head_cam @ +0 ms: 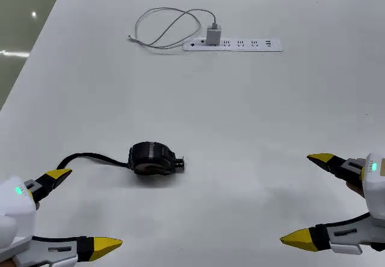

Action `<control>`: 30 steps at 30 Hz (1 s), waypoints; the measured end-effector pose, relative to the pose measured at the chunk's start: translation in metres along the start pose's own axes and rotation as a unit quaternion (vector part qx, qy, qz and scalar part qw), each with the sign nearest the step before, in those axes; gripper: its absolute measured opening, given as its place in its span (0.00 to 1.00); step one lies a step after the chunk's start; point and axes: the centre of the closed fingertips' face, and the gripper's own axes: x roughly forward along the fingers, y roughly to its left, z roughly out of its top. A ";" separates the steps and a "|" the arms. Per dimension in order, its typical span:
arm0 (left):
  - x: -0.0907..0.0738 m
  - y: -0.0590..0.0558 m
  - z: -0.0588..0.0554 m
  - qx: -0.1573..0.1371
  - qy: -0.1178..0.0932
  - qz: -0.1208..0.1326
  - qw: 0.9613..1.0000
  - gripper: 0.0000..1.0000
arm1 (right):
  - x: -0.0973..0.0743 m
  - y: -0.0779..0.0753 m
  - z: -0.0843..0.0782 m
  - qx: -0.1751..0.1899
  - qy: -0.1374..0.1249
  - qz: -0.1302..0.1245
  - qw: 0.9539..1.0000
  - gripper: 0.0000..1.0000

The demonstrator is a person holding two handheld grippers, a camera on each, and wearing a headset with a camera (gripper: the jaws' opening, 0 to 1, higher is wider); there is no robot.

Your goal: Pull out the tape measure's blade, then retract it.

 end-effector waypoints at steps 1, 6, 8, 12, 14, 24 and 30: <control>0.000 0.000 0.000 0.001 0.000 0.000 1.000 0.99 | 0.000 0.000 0.000 0.000 0.000 0.000 1.000 0.98; -0.001 0.001 -0.001 0.001 0.001 0.000 1.000 0.99 | 0.000 -0.002 -0.001 -0.001 0.004 -0.004 1.000 0.96; -0.002 0.002 -0.001 0.001 0.002 0.000 1.000 0.99 | 0.000 -0.001 -0.001 0.003 0.005 0.000 1.000 0.94; -0.002 0.003 -0.002 0.000 0.003 0.001 1.000 0.99 | 0.000 0.000 -0.001 0.002 0.005 -0.001 1.000 0.94; -0.002 0.003 -0.002 0.000 0.002 0.001 1.000 0.99 | 0.000 0.000 -0.002 0.001 0.006 0.000 1.000 0.94; -0.002 0.003 0.000 0.001 0.002 0.000 1.000 0.99 | 0.000 -0.001 -0.002 0.000 0.006 -0.001 1.000 0.94; -0.002 0.003 -0.001 0.001 0.003 0.000 1.000 0.99 | 0.000 -0.002 -0.002 0.000 0.006 -0.002 1.000 0.94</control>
